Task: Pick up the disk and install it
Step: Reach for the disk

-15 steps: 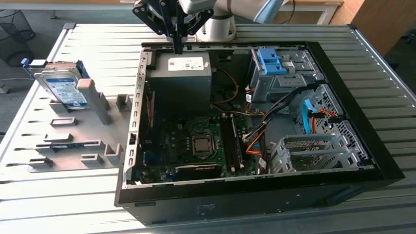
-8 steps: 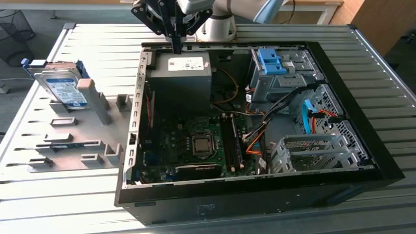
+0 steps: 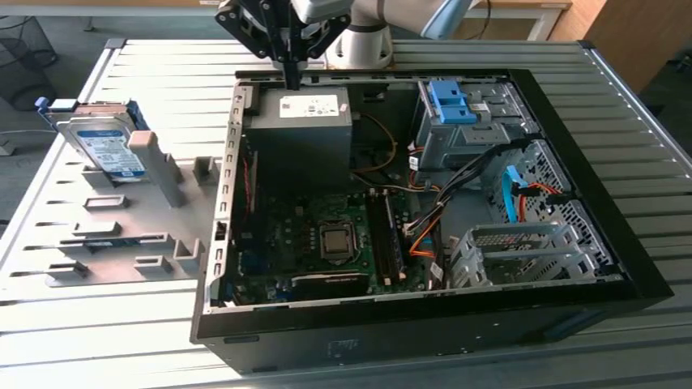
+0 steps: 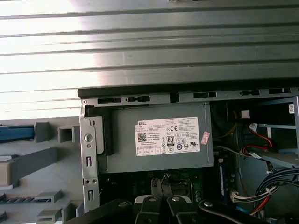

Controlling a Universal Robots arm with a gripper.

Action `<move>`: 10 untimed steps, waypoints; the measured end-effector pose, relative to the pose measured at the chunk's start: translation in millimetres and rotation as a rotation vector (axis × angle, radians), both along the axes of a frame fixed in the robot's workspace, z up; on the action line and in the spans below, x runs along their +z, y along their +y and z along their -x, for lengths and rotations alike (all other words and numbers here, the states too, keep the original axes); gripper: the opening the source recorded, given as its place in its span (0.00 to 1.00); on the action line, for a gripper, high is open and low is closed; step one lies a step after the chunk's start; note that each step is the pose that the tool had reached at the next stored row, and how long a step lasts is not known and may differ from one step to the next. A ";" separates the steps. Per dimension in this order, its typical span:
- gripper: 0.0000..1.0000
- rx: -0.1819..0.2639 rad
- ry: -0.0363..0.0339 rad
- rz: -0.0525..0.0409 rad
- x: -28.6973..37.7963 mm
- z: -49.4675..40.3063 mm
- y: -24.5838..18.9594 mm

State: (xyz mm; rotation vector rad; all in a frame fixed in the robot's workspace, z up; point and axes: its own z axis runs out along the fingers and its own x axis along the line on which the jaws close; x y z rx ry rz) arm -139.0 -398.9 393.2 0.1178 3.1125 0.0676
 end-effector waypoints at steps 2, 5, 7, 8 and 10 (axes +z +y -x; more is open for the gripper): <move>0.11 0.000 0.0000 0.0000 0.0 0.4 0.0; 0.11 0.000 0.0000 0.0000 0.0 1.0 0.0; 0.11 0.000 0.0000 0.0000 0.0 1.6 0.0; 0.11 0.000 0.0000 0.0000 0.0 1.7 0.0; 0.11 0.000 0.0000 0.0001 0.0 2.1 0.0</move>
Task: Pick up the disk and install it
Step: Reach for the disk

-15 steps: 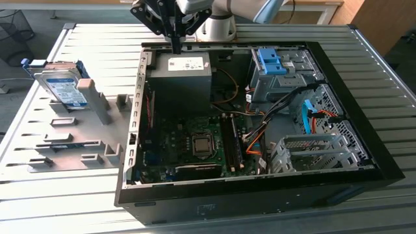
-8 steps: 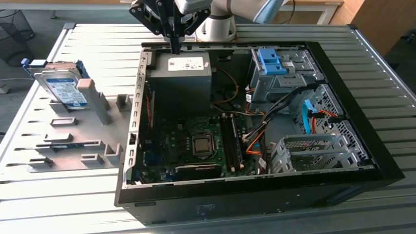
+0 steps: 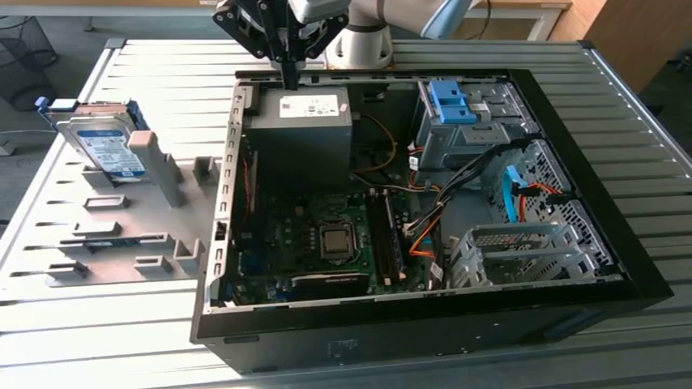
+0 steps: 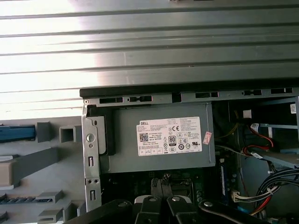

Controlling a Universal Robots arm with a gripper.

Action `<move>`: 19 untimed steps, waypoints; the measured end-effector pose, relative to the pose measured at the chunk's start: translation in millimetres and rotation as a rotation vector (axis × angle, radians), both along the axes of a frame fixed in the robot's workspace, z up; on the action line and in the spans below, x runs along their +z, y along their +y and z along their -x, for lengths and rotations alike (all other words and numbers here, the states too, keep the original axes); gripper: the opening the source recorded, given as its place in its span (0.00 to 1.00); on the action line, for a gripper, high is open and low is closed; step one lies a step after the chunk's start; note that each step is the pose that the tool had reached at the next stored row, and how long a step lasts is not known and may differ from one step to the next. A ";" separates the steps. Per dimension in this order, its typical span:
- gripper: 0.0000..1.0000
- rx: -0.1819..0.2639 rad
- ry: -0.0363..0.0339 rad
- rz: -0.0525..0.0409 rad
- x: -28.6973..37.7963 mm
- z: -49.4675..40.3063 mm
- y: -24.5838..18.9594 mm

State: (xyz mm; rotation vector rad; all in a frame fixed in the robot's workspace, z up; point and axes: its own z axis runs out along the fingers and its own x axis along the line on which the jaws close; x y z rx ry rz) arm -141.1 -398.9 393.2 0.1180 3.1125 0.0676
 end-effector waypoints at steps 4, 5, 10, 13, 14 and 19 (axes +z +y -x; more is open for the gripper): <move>0.11 0.000 0.0000 -0.0001 -0.2 4.9 0.0; 0.11 0.000 0.0000 -0.0001 -0.3 5.1 0.0; 0.11 0.000 0.0000 0.0000 -0.4 6.3 0.0; 0.11 0.000 0.0000 -0.0001 -0.4 6.8 0.0; 0.11 0.000 0.0000 -0.0001 -0.4 7.0 0.0; 0.11 0.000 0.0000 -0.0001 -0.5 8.3 0.0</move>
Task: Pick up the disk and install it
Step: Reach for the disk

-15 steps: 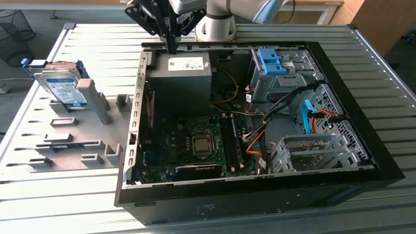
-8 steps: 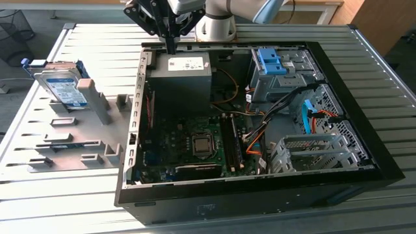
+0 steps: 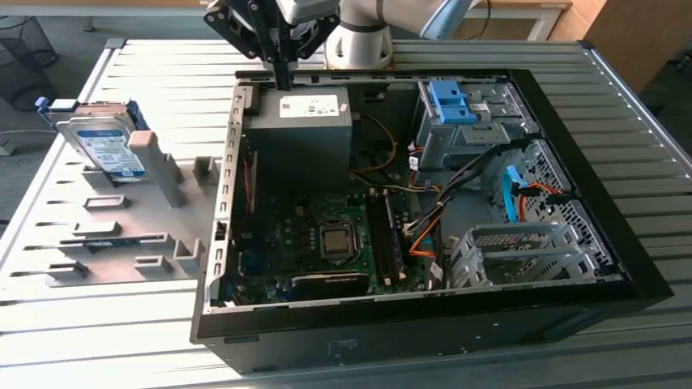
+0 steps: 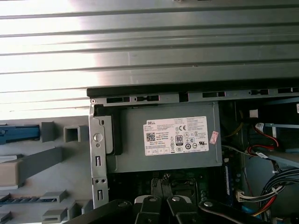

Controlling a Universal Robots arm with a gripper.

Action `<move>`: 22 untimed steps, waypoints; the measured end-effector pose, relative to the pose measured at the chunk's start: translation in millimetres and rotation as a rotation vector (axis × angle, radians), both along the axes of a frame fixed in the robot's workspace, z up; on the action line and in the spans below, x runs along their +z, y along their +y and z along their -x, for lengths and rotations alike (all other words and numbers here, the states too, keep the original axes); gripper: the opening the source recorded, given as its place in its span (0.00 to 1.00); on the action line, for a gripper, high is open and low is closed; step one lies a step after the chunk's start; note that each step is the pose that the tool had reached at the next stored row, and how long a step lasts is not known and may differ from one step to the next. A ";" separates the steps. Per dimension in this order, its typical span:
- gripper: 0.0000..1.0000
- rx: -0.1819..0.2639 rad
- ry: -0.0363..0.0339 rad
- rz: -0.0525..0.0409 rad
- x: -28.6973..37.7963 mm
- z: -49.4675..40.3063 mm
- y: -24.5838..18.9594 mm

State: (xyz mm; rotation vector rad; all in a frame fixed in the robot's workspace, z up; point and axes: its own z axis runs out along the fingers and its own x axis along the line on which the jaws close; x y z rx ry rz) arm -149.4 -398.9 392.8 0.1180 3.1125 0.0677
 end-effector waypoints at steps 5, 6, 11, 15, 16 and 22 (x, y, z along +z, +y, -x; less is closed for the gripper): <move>0.11 0.000 0.0000 0.0000 -0.1 1.5 0.0; 0.11 0.000 0.0000 0.0000 -0.1 1.7 0.0; 0.11 0.000 0.0000 0.0000 -0.2 2.7 0.0; 0.11 0.000 0.0000 0.0000 -0.2 3.4 0.0; 0.11 0.000 0.0000 0.0000 -0.2 3.6 0.0; 0.11 0.000 0.0000 0.0000 -0.3 4.9 0.0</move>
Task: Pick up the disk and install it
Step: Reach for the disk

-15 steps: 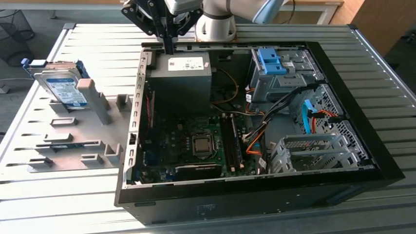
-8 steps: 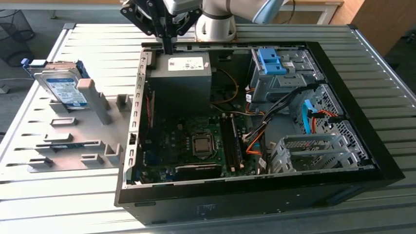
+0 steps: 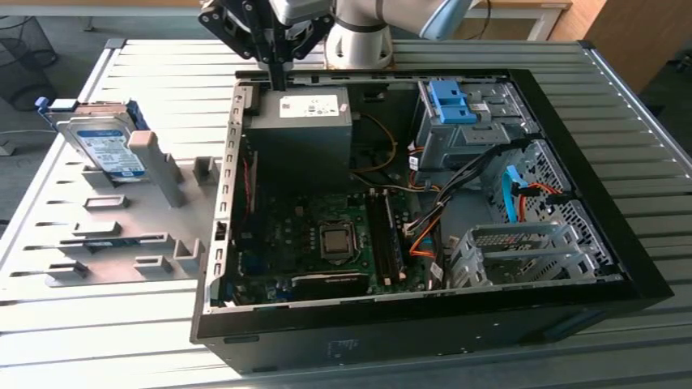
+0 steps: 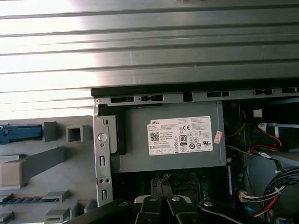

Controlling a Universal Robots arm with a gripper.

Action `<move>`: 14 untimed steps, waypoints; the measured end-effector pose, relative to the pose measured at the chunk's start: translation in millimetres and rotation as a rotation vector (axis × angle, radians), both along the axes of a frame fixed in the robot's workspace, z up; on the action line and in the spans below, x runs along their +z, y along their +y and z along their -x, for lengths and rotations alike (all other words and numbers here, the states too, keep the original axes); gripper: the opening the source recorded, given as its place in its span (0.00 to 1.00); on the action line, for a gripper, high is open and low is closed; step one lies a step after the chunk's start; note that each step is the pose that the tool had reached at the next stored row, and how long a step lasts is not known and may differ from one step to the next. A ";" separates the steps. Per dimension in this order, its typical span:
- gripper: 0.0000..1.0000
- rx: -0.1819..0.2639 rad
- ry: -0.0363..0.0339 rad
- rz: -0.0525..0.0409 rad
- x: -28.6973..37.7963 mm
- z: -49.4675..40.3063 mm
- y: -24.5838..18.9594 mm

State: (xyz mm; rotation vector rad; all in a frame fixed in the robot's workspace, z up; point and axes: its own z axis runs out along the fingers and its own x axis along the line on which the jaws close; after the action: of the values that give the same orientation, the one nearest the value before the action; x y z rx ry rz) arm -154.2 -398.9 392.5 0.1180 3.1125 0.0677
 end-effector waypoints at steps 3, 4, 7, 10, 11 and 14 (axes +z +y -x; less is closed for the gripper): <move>0.11 0.000 0.0001 0.0001 0.0 0.7 0.0; 0.11 0.000 0.0000 0.0000 -0.1 1.0 0.0; 0.11 0.000 0.0000 0.0000 -0.1 1.9 0.0; 0.11 0.000 0.0000 0.0000 -0.2 2.8 0.0; 0.11 0.000 0.0000 0.0000 -0.3 3.0 0.0; 0.11 0.000 0.0000 0.0000 -0.4 3.9 0.0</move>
State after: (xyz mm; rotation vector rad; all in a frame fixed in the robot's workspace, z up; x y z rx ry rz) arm -158.1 -399.0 392.1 0.1180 3.1125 0.0677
